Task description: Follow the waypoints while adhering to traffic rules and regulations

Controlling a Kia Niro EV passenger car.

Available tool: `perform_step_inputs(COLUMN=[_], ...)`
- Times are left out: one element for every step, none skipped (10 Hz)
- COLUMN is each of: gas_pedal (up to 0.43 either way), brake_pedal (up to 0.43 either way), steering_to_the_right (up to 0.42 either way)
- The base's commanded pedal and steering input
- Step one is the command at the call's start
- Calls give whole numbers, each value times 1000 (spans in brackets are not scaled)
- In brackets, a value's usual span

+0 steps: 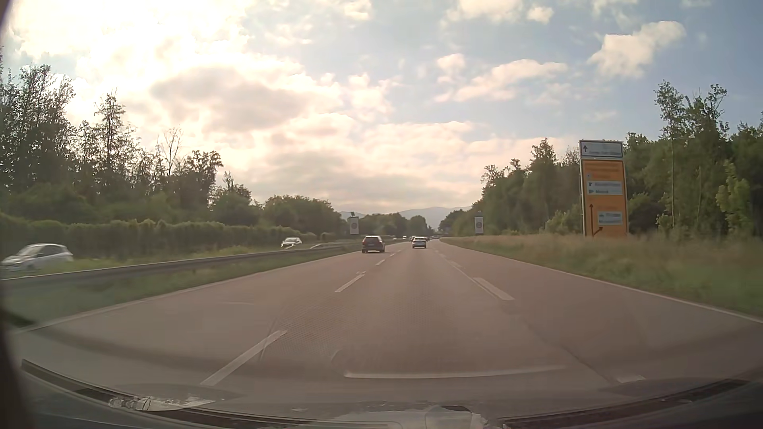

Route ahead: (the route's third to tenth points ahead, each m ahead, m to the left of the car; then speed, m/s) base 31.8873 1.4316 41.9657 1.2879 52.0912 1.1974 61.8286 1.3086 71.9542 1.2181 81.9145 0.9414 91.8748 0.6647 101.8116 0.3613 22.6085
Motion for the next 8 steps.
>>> perform_step_inputs(gas_pedal=[157, 177, 177, 177, 177, 177, 189, 189], brake_pedal=[0, 0, 0, 0, 0, 0, 0, 0], steering_to_the_right=[1, 2, 1, 1, 1, 1, 1, 1])
